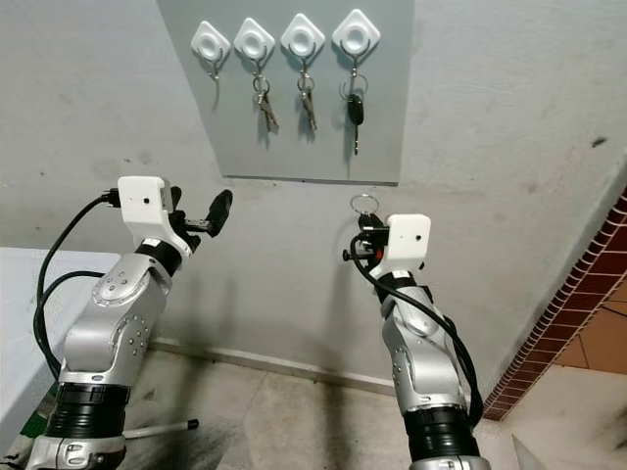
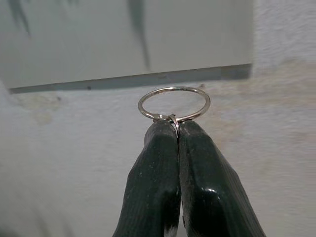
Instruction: Hang keys on a hook
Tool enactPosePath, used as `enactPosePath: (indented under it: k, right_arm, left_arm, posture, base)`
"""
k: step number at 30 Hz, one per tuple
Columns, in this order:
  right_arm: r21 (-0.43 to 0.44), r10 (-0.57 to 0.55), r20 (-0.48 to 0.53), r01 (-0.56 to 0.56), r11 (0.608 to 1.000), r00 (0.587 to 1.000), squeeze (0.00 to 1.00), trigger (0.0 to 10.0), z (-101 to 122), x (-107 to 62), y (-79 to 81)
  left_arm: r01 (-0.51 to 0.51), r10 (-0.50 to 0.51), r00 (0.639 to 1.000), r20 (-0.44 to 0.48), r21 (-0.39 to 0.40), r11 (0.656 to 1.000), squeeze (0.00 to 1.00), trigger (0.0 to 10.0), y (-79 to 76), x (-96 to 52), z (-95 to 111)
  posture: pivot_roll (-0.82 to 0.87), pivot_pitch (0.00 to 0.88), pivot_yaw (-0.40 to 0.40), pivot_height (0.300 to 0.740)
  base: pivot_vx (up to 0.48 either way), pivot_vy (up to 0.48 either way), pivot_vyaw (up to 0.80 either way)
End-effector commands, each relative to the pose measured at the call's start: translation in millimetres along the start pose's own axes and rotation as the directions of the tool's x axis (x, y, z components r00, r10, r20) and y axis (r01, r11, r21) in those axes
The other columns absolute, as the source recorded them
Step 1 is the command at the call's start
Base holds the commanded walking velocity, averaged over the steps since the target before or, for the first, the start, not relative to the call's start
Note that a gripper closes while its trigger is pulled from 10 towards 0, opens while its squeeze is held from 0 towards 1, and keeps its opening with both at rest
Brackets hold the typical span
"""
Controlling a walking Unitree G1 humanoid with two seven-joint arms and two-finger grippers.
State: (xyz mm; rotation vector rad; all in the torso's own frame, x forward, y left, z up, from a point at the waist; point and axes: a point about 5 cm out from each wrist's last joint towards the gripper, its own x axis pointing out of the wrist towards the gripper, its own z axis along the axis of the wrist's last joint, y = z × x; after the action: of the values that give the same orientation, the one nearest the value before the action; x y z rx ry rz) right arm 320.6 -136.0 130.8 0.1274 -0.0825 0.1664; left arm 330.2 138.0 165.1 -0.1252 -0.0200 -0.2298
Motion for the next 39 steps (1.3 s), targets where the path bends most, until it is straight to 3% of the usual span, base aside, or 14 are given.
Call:
enactPosePath:
  k: [1, 5, 10, 20, 21, 31, 39]
  right_arm:
    - [-0.004, -0.009, 0.023, 0.009, 1.000, 1.000, 0.00, 10.0, 4, -1.3, 0.0]
    - [-0.019, -0.066, 0.037, 0.066, 0.998, 0.997, 0.00, 10.0, 5, -10.2, -10.4]
    - [-0.003, -0.092, 0.067, 0.092, 0.996, 0.994, 0.00, 10.0, 8, -12.9, -11.8]
    - [-0.013, -0.090, 0.045, 0.090, 0.996, 0.995, 0.00, 10.0, 5, -16.9, -14.5]
    - [-0.025, -0.078, 0.038, 0.079, 0.997, 0.996, 0.00, 10.0, 5, -15.7, -13.7]
    - [-0.049, -0.031, 0.032, 0.033, 0.998, 0.999, 0.00, 10.0, 11, -1.9, -15.9]
    - [-0.050, -0.009, 0.044, 0.012, 0.999, 0.999, 0.00, 10.0, 14, 3.3, -13.3]
  left_arm:
    - [-0.001, 0.001, 1.000, 0.023, -0.009, 1.000, 0.00, 10.0, 1.7, 4.3, 5]
    - [0.006, -0.005, 1.000, 0.013, -0.066, 0.998, 0.00, 10.0, -8.5, 16.2, -2]
    - [0.065, -0.063, 0.998, 0.024, -0.070, 0.995, 0.00, 10.0, -19.0, 22.8, -4]
    - [0.051, -0.050, 0.998, 0.036, -0.047, 0.998, 0.00, 10.0, -17.2, 24.3, -6]
    - [0.035, -0.035, 0.999, 0.035, -0.015, 0.999, 0.00, 10.0, -15.1, 23.5, -8]
    - [-0.031, 0.034, 0.996, 0.077, -0.045, 0.999, 0.00, 10.0, -7.3, 22.0, -8]
    - [-0.065, 0.070, 0.993, 0.096, -0.052, 0.997, 0.00, 10.0, -0.2, 24.5, -5]
  posture:
    - [-0.01, 0.025, 0.094, 0.740]
    - [-0.08, 0.021, 0.109, 0.740]
    - [-0.12, 0.014, 0.118, 0.740]
    - [-0.09, 0.011, 0.071, 0.740]
    - [-0.09, 0.008, 0.057, 0.740]
    - [-0.05, 0.000, -0.008, 0.740]
    - [-0.05, 0.000, -0.014, 0.740]
  base:
    - [0.000, 0.000, 0.00]
    - [0.000, 0.000, 0.00]
    - [0.000, 0.000, 0.00]
    - [0.000, 0.000, 0.00]
    - [0.000, 0.000, 0.00]
    - [0.000, 0.000, 0.00]
    - [0.000, 0.000, 0.00]
